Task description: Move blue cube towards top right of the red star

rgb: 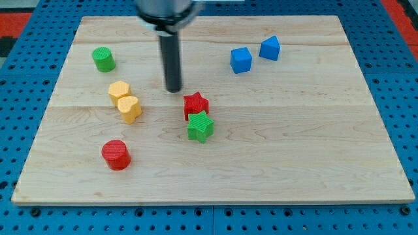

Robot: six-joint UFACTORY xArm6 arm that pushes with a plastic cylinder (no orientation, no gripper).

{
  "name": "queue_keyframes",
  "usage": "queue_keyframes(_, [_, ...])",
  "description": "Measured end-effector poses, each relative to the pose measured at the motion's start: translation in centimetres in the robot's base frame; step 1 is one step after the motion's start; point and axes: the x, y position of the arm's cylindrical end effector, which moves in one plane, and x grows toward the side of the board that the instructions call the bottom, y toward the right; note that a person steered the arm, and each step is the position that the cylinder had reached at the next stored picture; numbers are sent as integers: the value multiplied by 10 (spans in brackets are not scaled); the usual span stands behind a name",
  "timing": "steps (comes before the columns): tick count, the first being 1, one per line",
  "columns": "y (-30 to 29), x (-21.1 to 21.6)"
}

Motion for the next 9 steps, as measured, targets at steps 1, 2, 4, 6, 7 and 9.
queue_keyframes(1, [1,50])
queue_keyframes(2, [48,61])
queue_keyframes(4, [106,35])
queue_keyframes(6, [81,-55])
queue_keyframes(7, [160,-63])
queue_keyframes(9, [130,-108])
